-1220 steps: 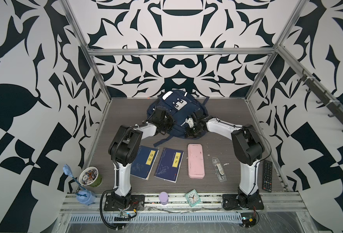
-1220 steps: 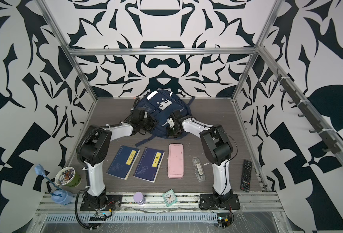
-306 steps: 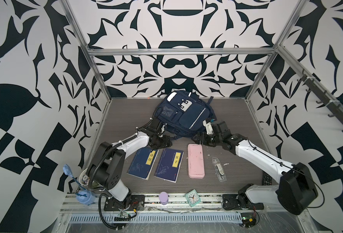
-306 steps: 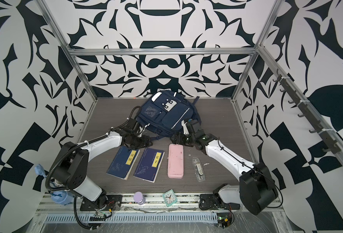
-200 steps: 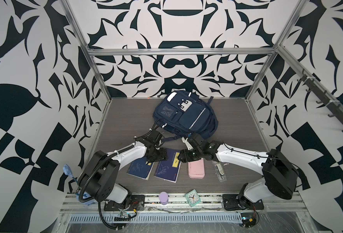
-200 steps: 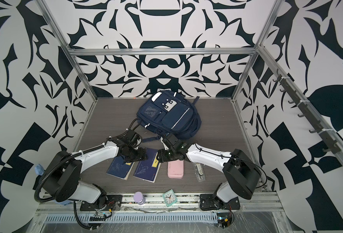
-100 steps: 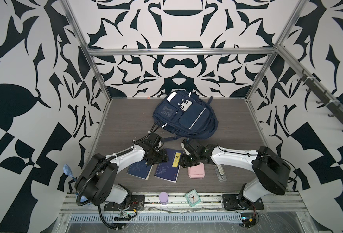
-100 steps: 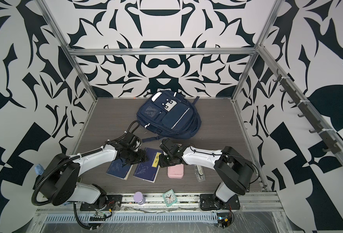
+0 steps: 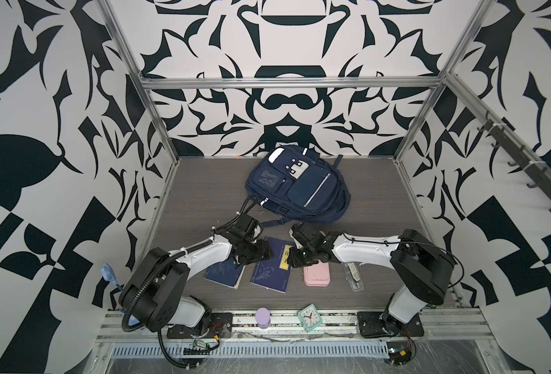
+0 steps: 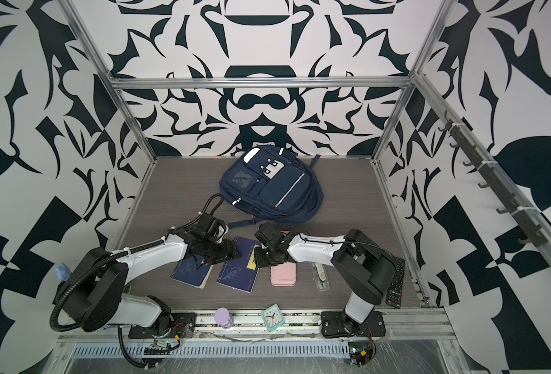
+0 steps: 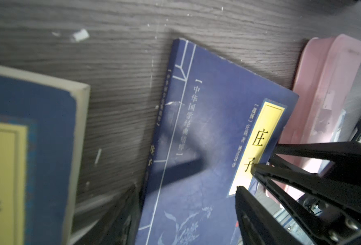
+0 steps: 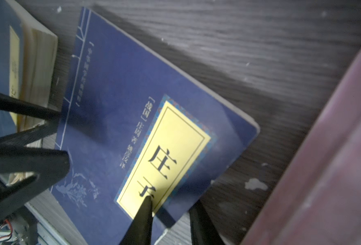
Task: Pack books, pencil case, and school supplies into a backpack
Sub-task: Pick up the book at the center of the table.
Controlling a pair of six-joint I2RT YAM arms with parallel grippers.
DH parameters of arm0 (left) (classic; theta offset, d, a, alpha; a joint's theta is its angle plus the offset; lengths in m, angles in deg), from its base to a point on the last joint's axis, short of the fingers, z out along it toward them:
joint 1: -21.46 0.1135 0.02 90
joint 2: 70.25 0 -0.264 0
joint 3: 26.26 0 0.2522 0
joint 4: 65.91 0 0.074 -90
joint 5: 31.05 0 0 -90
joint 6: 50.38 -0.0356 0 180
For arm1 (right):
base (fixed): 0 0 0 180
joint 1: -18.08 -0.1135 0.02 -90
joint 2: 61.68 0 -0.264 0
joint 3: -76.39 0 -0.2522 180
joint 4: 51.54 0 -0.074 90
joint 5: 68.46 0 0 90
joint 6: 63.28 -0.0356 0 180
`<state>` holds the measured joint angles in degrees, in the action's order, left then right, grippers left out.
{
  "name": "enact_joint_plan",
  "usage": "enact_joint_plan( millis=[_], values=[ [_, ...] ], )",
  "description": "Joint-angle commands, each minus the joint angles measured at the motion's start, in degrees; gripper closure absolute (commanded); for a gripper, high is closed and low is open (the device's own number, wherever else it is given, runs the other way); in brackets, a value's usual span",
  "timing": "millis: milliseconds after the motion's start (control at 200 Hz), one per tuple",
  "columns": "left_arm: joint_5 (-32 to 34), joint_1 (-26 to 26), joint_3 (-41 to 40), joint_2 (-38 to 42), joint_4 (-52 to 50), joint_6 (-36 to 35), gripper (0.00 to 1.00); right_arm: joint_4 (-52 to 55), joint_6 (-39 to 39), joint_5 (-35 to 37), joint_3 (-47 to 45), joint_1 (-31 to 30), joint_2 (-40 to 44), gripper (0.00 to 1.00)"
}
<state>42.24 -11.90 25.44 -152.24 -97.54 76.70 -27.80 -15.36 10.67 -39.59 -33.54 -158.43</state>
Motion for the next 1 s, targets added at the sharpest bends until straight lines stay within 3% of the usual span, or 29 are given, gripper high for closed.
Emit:
enact_joint_plan(
  millis=[0,370,540,775,995],
  values=[
    [-1.61,-0.39,-2.71,-3.16,-1.2,0.54,0.25,0.23,1.24,1.41,2.51,-0.14,-3.38,0.68],
    [-6.73,-0.31,-3.66,-3.82,3.83,1.19,0.29,3.16,5.86,1.53,11.25,4.33,-9.6,0.72],
    [-10.26,-0.31,-5.99,-0.95,11.61,4.11,0.39,3.94,6.36,1.15,11.19,4.33,-11.1,0.72],
    [-8.37,0.29,-5.81,5.35,17.4,6.92,0.52,1.85,4.87,0.12,8.29,4.26,-10.32,0.73],
    [-8.05,2.46,-3.73,6.53,17.95,7.13,0.59,0.5,3.64,-0.86,7.69,3.54,-10.13,0.73]
  ],
)
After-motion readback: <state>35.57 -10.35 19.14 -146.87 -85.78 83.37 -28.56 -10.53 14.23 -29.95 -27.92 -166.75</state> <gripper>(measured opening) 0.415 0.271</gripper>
